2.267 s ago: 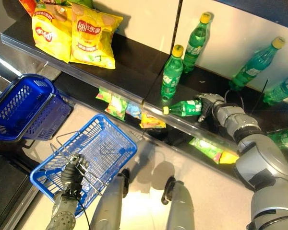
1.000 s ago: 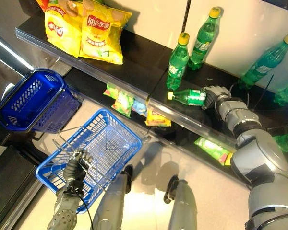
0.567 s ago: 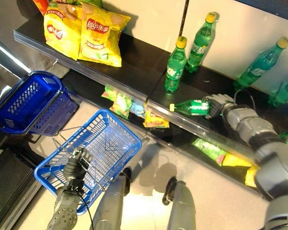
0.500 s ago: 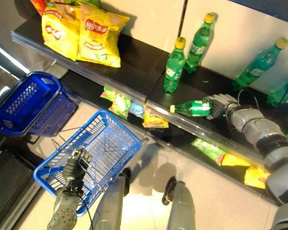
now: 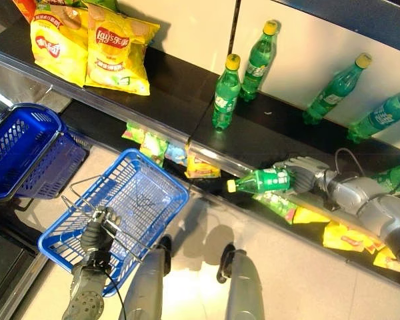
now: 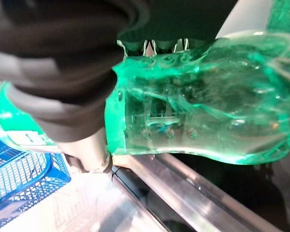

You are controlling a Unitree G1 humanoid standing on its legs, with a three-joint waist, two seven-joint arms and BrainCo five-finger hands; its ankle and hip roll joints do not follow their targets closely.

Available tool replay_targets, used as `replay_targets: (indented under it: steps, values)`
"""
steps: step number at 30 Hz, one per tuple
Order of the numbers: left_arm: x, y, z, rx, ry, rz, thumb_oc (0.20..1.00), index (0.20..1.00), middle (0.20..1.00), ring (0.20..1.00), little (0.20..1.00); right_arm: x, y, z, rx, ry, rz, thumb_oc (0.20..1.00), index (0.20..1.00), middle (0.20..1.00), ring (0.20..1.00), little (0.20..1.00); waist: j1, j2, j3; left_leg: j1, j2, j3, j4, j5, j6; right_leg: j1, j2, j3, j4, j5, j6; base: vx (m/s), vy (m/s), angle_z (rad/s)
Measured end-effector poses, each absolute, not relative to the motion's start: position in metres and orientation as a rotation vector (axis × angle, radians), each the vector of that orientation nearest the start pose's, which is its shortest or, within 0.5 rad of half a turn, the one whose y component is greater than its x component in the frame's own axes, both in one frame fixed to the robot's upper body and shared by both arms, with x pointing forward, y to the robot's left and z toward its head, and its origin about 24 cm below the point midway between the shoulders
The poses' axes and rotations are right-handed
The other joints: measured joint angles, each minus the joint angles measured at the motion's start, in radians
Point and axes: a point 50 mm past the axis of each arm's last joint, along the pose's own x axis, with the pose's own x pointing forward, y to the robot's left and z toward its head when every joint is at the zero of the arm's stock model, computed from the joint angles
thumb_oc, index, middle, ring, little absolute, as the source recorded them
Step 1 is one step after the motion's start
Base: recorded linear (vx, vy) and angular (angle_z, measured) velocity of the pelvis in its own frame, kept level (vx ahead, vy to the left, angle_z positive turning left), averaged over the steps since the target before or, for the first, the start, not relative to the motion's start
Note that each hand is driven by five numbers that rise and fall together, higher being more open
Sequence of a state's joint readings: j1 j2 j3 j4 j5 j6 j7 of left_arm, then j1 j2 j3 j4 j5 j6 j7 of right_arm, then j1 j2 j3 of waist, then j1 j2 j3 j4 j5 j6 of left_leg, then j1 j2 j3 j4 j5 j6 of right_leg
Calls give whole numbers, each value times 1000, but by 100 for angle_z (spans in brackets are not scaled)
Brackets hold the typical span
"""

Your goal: Pick up the snacks into the basket

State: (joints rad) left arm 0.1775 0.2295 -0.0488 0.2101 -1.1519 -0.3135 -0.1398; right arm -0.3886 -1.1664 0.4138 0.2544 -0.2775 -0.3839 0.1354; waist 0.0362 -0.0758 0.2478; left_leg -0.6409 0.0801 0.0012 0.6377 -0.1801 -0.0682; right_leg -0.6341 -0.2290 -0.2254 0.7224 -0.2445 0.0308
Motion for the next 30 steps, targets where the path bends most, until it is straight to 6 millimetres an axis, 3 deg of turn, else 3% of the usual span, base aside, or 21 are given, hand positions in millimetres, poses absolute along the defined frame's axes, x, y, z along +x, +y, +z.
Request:
replay_targets:
  steps: [4,10,14,15,19,21,26,30]
  values:
    - [201,220,-14,-870,-25,230,200,200,200,200,200,286,-259,162,-1328,-236,499,200,200,200,200,200,2,-4,4,0,1,0,-3,0,0,1,3,-2,-4,1,0,0,0,0]
    - [203,220,-7,-873,-57,209,200,200,200,200,200,286,-214,166,-1021,-349,631,200,200,200,200,200,12,-17,16,2,-1,0,-10,4,-7,6,2,-7,-10,1,-1,-2,-1,1]
    - [204,221,-6,-861,-53,194,200,200,200,200,200,300,-159,145,-769,-337,764,200,200,200,200,200,22,-26,28,20,-1,-2,-15,4,-7,27,1,-14,-14,0,-1,-13,-9,3]
    - [207,218,-2,-862,-61,174,200,200,200,200,200,300,-147,142,-742,-344,802,200,200,200,200,200,42,-21,37,20,-3,-4,-18,5,-7,28,0,-17,-14,0,-1,-15,-9,7]
    - [212,216,5,-859,-81,152,200,200,200,200,200,310,-102,138,-680,-352,886,200,200,200,200,200,76,-19,54,18,-6,-9,-18,9,-7,30,-4,-26,-10,-1,-2,-15,-4,6]
    - [216,214,9,-862,-91,141,200,200,200,200,200,314,-93,142,-662,-368,885,200,200,200,200,200,107,-16,62,16,-10,-17,-18,11,-7,36,-10,-32,-10,-2,-2,-17,-5,12]
    - [218,213,24,-833,-109,91,200,200,200,200,200,337,-66,158,-683,-374,846,200,200,200,200,200,122,-18,74,15,-17,-28,-19,14,-6,43,-17,-44,-13,-3,-2,-16,-7,8]
    - [220,210,56,-807,-194,-4,200,200,200,200,200,350,-39,173,-763,-415,816,200,200,200,200,200,147,-22,93,12,-19,-39,-19,19,-9,53,-18,-59,-15,-4,-2,-15,-8,8]
